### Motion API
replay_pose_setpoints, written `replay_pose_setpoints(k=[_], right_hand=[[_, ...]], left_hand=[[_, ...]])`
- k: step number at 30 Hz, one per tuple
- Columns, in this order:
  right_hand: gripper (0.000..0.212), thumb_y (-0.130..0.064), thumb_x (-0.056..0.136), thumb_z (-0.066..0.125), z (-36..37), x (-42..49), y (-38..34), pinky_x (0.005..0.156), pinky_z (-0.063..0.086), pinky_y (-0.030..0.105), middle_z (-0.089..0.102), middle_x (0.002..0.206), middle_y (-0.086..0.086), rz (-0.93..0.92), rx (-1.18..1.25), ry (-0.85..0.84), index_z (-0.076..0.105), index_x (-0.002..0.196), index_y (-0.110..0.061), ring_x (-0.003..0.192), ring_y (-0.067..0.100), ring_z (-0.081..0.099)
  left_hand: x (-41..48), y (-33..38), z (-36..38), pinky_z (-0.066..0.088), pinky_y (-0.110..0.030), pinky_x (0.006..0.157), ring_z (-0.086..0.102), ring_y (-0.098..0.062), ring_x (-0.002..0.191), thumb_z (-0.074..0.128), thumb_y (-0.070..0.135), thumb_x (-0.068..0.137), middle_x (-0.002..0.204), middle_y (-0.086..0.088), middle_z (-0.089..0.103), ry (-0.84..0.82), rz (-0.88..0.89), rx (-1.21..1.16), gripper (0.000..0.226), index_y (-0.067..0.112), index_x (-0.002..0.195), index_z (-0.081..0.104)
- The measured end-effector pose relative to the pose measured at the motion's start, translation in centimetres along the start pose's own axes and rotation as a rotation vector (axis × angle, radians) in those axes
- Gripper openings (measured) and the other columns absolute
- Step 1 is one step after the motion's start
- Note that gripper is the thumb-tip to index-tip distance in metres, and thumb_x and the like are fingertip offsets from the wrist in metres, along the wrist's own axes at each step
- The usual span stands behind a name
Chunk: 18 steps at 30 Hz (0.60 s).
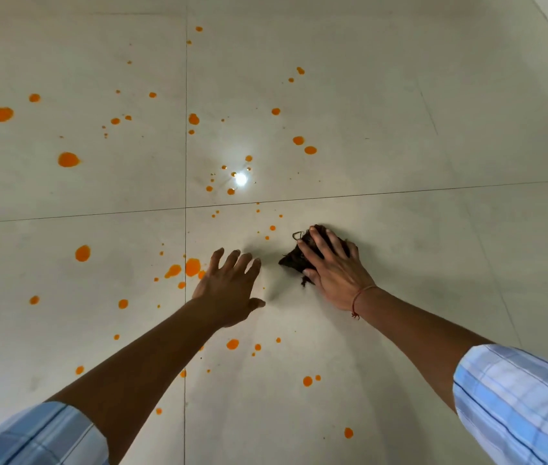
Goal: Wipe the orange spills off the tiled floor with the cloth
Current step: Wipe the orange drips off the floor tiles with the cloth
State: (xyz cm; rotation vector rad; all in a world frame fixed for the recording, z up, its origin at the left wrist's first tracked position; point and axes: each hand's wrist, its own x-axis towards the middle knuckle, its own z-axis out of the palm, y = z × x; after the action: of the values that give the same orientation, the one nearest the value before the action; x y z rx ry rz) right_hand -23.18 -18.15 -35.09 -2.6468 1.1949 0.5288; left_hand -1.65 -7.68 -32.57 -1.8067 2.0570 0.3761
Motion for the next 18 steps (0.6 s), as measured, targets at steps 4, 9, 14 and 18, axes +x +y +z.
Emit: replay_pose_setpoints(k=[4,9,14,18], right_hand=[[0.064,-0.051,0.093,0.014,0.3,0.0,0.3,0.106,0.026,0.056,0.015,0.161,0.006,-0.002,-0.006,-0.022,0.024,0.151,-0.028,0.145,0.034,0.018],[0.059,-0.049,0.094,0.029,1.8,-2.6,-0.4,0.104,0.030,0.057,0.024,0.159,0.007,0.003,0.023,0.032,0.031,0.149,-0.027,0.142,0.035,0.027],[0.056,-0.049,0.095,0.031,4.1,-6.9,0.3,0.106,0.029,0.054,0.027,0.158,0.006,0.058,0.037,0.066,0.035,0.147,-0.029,0.140,0.033,0.029],[0.056,-0.045,0.091,0.038,4.8,-7.3,-4.8,0.106,0.026,0.053,0.031,0.156,0.007,0.234,0.175,0.176,0.041,0.144,-0.028,0.139,0.033,0.029]], left_hand=[[0.0,0.0,0.5,0.003,-0.051,0.117,0.012,-0.031,0.147,0.038,0.058,0.095,0.158,-0.012,0.016,0.036,0.028,0.039,0.078,0.013,0.153,0.009],[0.2,-0.2,1.2,0.004,-0.051,0.117,0.009,-0.032,0.147,0.038,0.059,0.095,0.159,-0.013,0.014,0.050,0.035,0.069,0.081,0.012,0.153,0.006],[0.3,-0.1,1.1,0.005,-0.052,0.116,0.009,-0.033,0.147,0.038,0.059,0.095,0.158,-0.013,0.017,0.063,0.036,0.124,0.079,0.014,0.153,0.009],[-1.0,0.3,2.2,0.012,-0.053,0.115,0.016,-0.033,0.147,0.048,0.054,0.092,0.158,-0.011,0.023,0.180,0.151,0.045,0.070,0.023,0.151,0.025]])
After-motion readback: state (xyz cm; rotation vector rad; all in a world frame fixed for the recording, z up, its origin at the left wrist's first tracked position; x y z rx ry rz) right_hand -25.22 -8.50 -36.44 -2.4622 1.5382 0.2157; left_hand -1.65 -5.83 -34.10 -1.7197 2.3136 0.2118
